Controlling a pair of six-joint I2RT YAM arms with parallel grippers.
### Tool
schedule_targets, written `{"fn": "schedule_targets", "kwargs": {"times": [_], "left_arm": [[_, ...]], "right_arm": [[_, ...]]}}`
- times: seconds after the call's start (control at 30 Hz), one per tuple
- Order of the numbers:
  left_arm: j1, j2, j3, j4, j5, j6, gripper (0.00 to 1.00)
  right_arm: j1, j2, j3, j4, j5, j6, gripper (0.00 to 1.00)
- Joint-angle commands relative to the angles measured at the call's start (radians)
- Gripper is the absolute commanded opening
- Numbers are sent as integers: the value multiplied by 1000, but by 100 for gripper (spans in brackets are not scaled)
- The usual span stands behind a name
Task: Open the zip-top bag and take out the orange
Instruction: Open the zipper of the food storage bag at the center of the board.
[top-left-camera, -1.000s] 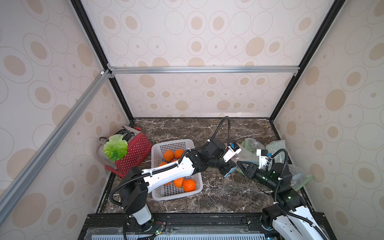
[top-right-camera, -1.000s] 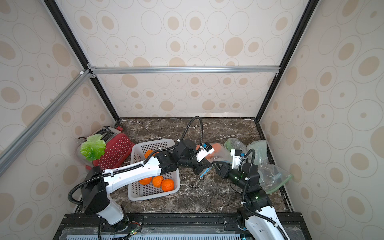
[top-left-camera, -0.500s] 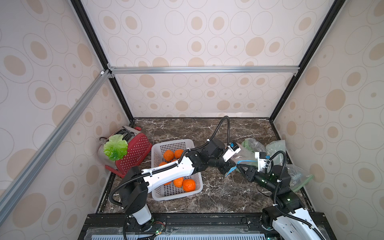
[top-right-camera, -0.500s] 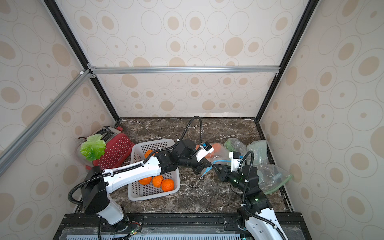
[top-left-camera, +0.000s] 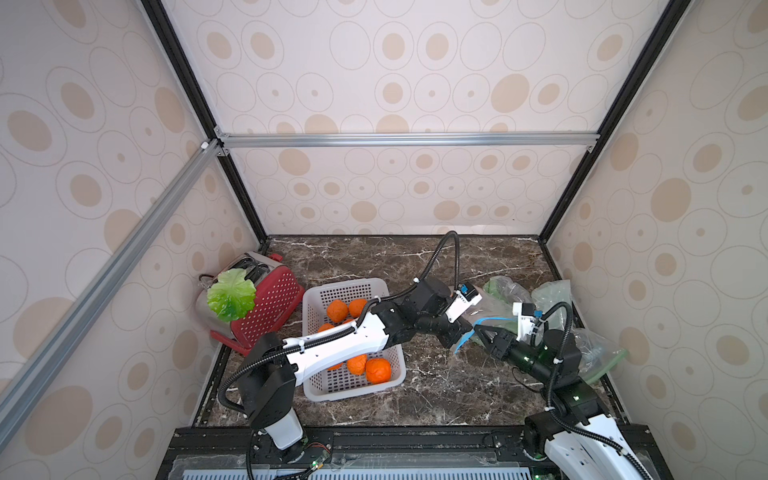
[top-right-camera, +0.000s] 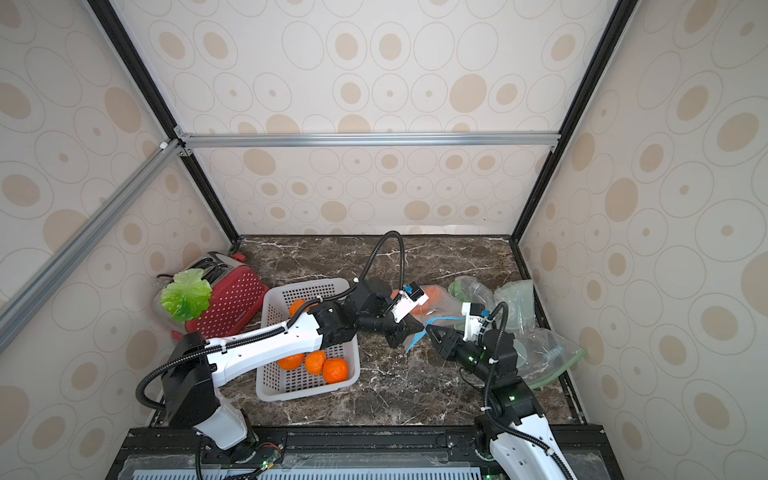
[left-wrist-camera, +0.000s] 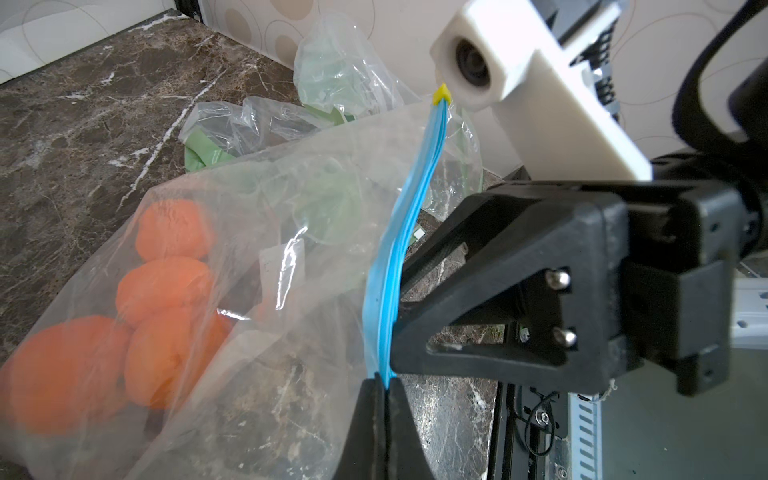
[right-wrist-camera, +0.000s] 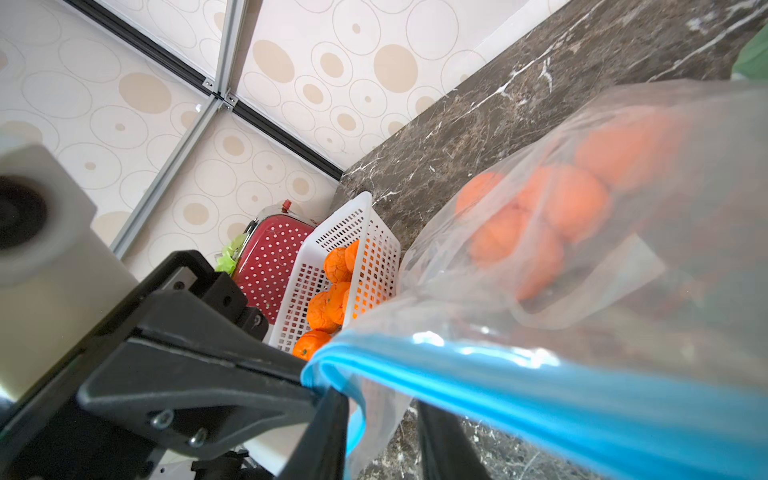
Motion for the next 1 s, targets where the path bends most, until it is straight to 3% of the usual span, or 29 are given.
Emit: {"fn": "schedule_targets", "kwargs": {"times": [0.0, 0.27, 0.47, 0.7, 0.97], "left_arm": [[-1, -6, 4, 14, 4, 20, 0], [-1, -17, -1, 10, 8, 22, 0], [-1, -18, 4, 5, -21, 12, 0], [-1, -32, 3, 26, -94, -9, 0], [-2, -59, -10, 41, -127, -3, 0]], "right_arm": [[1, 7, 1, 50, -2, 47, 38], [1, 51, 19, -9, 55, 55, 29], [0, 23, 32, -67, 97, 118, 0], [1, -111, 48, -337, 131, 191, 0], [1, -203, 87, -587, 169, 176, 0]]}}
